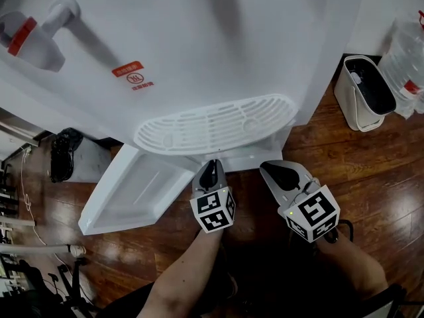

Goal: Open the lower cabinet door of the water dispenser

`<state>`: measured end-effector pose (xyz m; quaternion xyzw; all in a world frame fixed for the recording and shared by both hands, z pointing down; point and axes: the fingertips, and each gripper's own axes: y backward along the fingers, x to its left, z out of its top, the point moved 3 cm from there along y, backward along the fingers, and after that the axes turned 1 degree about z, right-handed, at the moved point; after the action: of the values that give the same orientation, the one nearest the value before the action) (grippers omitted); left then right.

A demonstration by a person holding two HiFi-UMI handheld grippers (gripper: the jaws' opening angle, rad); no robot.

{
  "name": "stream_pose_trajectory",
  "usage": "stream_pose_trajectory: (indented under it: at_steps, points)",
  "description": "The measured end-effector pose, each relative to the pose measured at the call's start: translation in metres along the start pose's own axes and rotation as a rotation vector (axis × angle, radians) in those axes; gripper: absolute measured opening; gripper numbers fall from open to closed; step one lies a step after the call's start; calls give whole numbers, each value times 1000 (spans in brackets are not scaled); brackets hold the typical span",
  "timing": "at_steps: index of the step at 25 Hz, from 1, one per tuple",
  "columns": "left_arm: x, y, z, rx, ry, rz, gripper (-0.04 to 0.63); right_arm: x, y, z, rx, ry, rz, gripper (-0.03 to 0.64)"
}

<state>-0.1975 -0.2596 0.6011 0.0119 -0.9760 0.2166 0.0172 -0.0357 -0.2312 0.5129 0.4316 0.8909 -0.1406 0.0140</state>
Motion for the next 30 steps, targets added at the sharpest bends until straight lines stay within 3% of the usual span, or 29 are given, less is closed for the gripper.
stream_pose_trajectory:
  at_steps: [15, 30]
  points:
    - [-8, -5, -6, 18, -55, -29, 90, -1, -2, -3, 3, -20, 2, 9]
    - [-8, -7, -11, 49, -55, -75, 101, -2, -1, -4, -2, -29, -6, 9]
